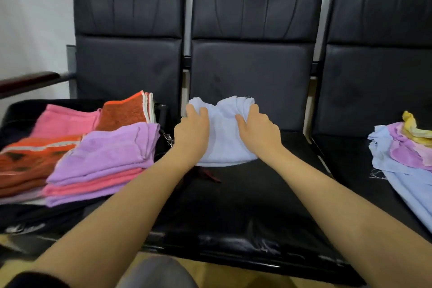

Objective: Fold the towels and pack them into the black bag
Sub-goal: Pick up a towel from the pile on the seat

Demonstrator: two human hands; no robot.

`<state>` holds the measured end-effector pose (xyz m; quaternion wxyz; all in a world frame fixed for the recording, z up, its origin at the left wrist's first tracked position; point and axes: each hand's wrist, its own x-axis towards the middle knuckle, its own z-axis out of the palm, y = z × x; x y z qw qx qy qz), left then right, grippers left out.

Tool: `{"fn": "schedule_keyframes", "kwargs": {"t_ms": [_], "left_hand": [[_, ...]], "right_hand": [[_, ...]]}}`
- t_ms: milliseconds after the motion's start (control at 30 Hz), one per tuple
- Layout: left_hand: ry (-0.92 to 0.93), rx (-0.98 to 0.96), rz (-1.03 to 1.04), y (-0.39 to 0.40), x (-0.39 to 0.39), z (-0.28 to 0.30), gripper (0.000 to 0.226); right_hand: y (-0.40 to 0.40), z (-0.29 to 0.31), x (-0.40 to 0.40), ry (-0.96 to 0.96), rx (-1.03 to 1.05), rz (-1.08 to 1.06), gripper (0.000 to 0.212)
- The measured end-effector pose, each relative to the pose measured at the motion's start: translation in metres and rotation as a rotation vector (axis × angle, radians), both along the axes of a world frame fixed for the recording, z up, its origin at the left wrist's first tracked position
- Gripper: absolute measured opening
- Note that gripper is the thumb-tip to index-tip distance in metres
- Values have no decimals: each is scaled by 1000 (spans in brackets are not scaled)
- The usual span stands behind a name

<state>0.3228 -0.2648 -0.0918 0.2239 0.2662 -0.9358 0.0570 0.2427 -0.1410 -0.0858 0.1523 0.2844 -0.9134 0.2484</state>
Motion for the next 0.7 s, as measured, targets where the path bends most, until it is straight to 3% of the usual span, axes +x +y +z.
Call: {"fn": "schedule_keyframes", "kwargs": {"t_ms": [233, 533, 700], "left_hand": [[39, 9, 85, -85, 47, 28, 37], [58, 47, 182, -221, 93, 8, 30], [37, -18, 254, -295, 108, 13, 45]], "right_hand": [[-90, 34, 37, -22, -64, 139, 50], [-235, 24, 73, -38, -76, 297, 49], [-314, 20, 85, -25, -105, 389, 51]]}}
